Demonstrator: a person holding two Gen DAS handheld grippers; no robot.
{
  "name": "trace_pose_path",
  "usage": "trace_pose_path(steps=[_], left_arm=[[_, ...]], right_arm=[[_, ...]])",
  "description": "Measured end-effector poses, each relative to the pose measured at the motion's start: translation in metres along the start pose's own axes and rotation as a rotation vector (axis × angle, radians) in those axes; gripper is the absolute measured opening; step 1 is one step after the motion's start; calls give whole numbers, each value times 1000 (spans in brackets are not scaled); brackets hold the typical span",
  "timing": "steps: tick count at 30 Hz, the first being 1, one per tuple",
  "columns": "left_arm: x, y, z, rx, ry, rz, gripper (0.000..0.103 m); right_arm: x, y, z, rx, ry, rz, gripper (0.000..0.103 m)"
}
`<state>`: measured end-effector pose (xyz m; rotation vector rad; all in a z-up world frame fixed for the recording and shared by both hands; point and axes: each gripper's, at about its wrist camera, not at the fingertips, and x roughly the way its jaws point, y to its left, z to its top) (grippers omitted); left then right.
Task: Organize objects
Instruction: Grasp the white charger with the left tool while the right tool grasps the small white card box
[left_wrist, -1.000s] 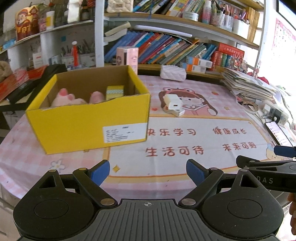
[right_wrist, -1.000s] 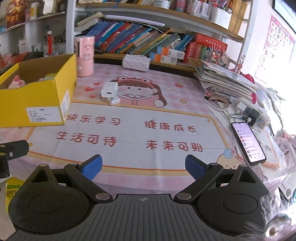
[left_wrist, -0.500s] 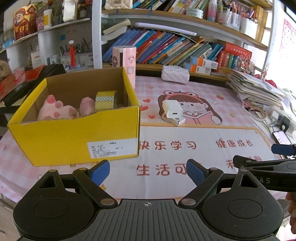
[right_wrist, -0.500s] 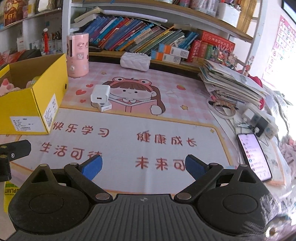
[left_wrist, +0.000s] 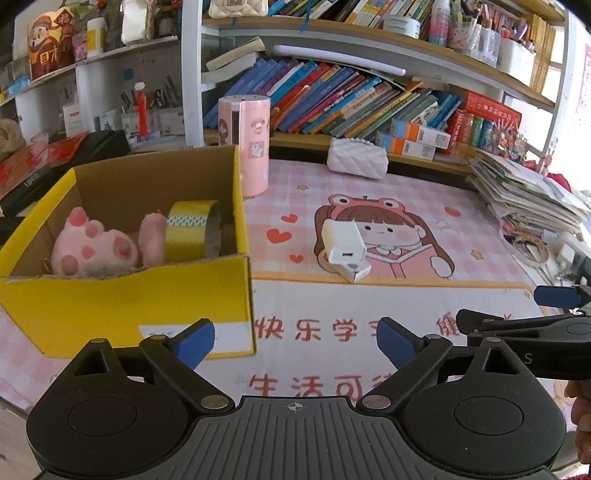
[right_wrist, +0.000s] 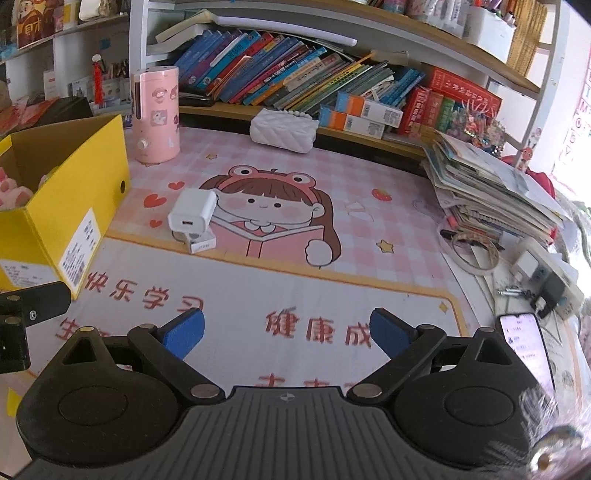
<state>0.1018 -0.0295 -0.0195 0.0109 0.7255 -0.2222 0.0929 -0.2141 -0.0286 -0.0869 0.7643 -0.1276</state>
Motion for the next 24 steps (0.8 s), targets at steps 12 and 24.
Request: trace_pose_path(steps=[12,24], left_arm=[[20,-25,13,-8,8,41,96],[31,-53,21,61,-33,100,89]], right_arm=[[29,-26,15,-3,3,51,97],[46,-47,26,29,-18,114,93]])
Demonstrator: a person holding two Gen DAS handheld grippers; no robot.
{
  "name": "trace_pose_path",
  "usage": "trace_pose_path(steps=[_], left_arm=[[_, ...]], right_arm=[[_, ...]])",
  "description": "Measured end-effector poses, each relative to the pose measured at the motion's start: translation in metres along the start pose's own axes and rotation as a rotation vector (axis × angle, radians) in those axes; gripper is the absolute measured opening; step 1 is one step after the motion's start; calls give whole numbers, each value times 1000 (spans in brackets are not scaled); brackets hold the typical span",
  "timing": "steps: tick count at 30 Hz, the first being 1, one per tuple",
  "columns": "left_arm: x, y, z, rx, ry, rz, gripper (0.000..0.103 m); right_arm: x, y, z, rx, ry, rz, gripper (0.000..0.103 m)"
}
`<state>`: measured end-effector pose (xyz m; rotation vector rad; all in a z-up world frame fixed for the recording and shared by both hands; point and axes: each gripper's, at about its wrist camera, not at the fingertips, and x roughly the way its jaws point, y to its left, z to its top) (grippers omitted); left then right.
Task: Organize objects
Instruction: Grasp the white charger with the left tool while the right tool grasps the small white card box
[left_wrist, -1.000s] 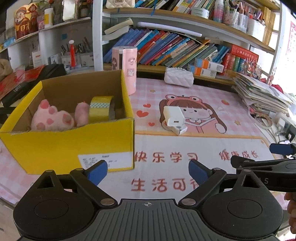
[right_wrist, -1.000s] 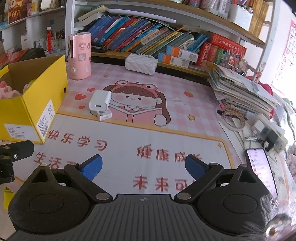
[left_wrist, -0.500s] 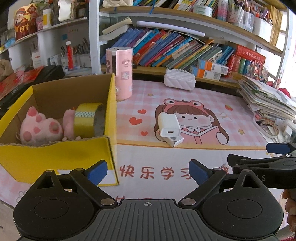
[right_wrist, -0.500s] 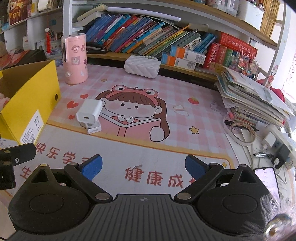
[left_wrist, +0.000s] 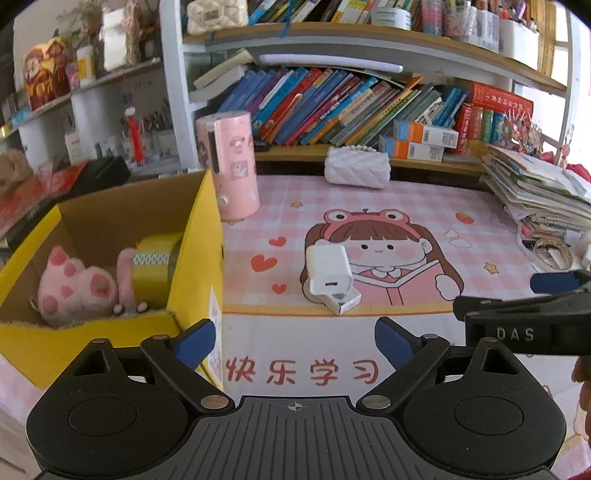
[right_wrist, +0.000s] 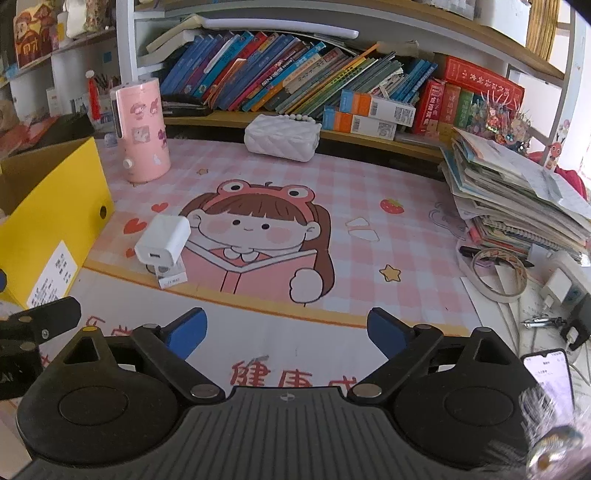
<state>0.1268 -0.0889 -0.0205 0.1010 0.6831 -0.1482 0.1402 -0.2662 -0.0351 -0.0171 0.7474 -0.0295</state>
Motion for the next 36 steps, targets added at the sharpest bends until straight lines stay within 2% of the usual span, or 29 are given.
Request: trace_pose_path(steps=[5,7,16,20,25,36], left_arm=[[13,-7,3,3,30,3,60],[19,-10,5,0,38,3,56],[54,-22,26,-11,24,5,55],[76,-23,34,-32,49,13,56],[102,-20,42,-75,84,9,64],[140,-23,46,-57,148,7,61]], right_arm=[[6,-6,7,6,-21,31,80],[11,-8,10,12,-22,43,76],[24,-15,29,26,-58,51,76],[31,-21,35,34,-67,40,76],[39,-30,37,46,-61,30,76],[52,-39,35,49,-13,59,76]])
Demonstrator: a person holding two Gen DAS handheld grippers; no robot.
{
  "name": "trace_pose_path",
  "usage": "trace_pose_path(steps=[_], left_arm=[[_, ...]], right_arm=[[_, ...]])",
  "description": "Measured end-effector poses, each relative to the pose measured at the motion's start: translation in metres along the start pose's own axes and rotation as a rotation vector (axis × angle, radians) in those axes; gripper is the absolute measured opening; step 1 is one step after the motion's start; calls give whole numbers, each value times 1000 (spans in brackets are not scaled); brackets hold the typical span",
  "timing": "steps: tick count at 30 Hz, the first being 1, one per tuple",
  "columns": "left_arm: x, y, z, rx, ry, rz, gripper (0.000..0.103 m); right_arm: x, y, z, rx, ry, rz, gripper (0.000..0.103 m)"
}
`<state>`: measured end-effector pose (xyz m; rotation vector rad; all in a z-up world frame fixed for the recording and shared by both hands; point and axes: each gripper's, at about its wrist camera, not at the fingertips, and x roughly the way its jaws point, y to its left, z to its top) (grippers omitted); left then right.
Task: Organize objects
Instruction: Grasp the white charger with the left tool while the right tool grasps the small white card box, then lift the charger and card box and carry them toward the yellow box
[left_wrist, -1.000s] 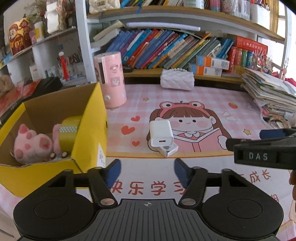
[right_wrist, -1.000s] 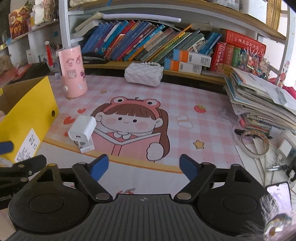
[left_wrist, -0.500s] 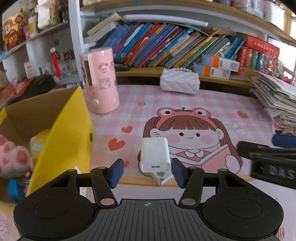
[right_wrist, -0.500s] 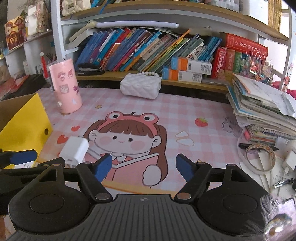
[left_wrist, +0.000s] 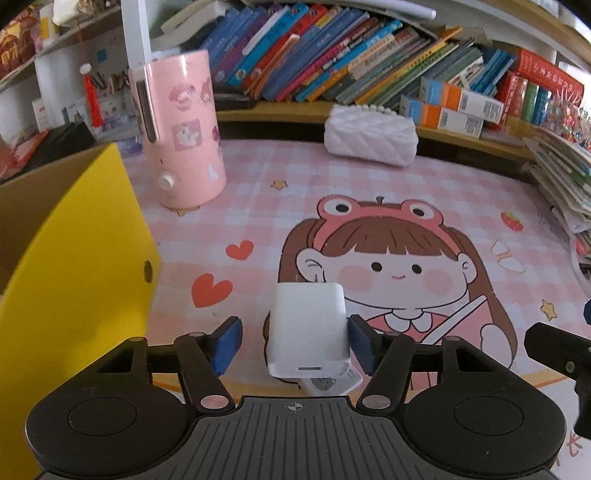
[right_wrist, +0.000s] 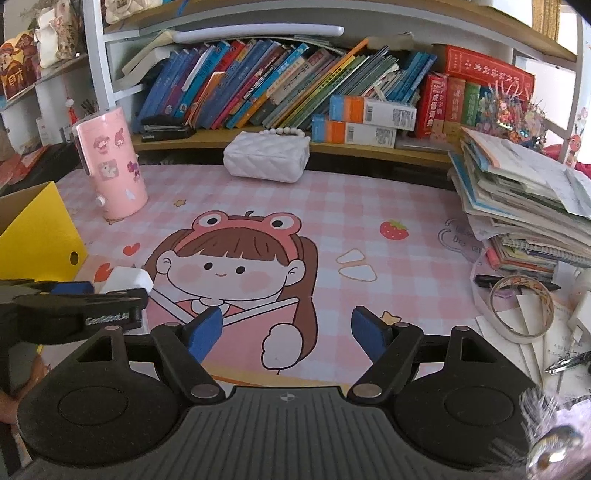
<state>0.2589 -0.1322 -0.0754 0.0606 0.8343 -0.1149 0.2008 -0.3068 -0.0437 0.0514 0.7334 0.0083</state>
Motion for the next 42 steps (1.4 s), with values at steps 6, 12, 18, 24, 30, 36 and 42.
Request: trace_pose_path(steps=[6,12,18,24,30,36,42], left_arm=[[7,1,0,-4,24,-34,41],[-19,15,4,-65,-33,-58,41],[-68,32,14,-115,-135,-82,41],[-99,45,17,-158,-182,-79,41],[-120,56,11,-182,-208,-61,41],[-129,63,4,-201,-208,-42,41],[-132,64,-2,-210,-207,-54,41]], right_arm=[[5,3,-1,-18,23,40,80],[12,14,-6,-68,47,89,84],[29,41,-11,-171,70,174,90],[53,79,-11,-285,72,271,92],[76,103,-9,-325,79,296,88],[81,110,-8,-332,42,307,49],[76,111,-5,-324,55,315,28]])
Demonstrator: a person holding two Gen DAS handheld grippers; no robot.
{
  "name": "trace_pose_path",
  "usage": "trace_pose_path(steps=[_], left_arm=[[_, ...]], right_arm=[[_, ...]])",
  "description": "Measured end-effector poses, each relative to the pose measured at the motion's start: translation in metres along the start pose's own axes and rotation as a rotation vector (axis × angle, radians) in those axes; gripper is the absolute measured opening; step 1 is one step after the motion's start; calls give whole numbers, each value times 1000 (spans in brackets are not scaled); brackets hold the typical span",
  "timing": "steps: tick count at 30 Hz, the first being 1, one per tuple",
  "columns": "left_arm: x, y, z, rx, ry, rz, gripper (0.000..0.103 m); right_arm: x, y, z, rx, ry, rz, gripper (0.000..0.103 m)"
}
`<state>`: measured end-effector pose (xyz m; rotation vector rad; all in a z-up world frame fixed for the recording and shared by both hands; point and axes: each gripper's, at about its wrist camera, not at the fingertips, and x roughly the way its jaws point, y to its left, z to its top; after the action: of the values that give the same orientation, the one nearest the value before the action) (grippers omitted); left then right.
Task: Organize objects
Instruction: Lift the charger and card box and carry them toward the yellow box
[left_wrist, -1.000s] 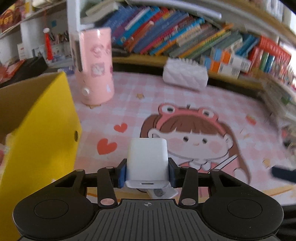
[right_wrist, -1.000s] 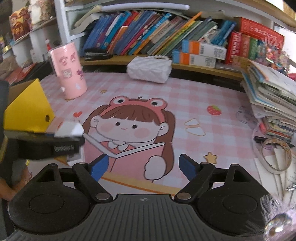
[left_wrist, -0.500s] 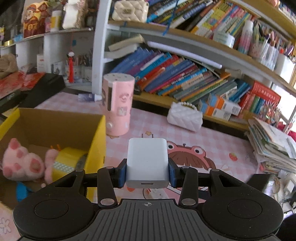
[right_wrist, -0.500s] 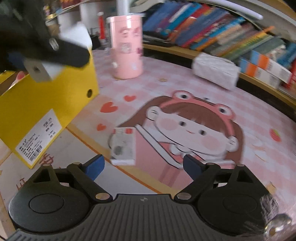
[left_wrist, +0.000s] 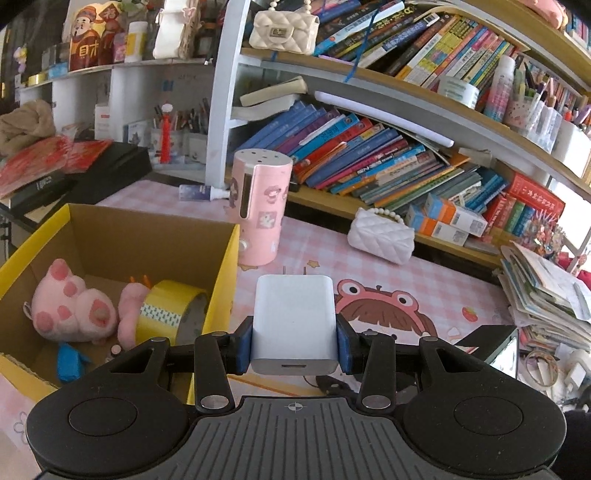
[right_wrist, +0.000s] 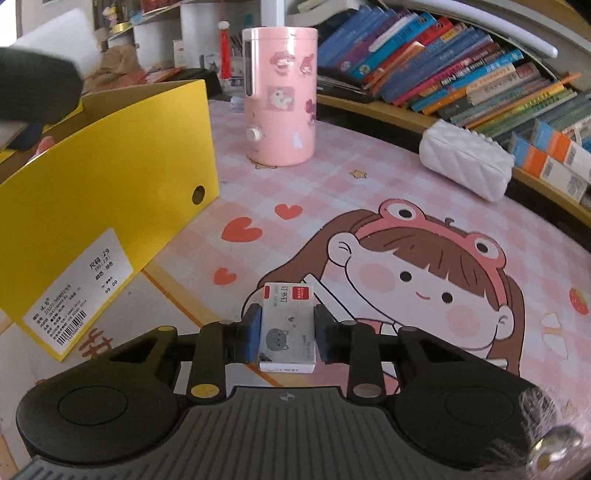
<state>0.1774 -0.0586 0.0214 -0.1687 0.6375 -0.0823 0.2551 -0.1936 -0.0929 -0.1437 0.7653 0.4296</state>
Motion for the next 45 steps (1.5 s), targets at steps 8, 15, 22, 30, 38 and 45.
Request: trace_pose_path(steps=[8,15,22,30,38,45], left_arm=[[-7,-1,-5,-10,-10,-29,41],[-17,0,-11,-23,-16,-42,41],[-22,2,-17,-27,-4,-38,41],[-26,0,-19,-23,-7,-40,41],[-30,-2,-26,-2,9,-97,41],[-40,5,-43,22,51,-155,41]], right_arm=[[-33,-10,-10,42,-28,-50,28],[-57,-21,-34,82,-7,-100,28],[-62,-24,-48,97,3,-107,28],[-65,-19,-43,91,-8,-101,28],[-91,-23,-42,166,11,-140,28],[-131,-24,-48,293,-6,-205,28]])
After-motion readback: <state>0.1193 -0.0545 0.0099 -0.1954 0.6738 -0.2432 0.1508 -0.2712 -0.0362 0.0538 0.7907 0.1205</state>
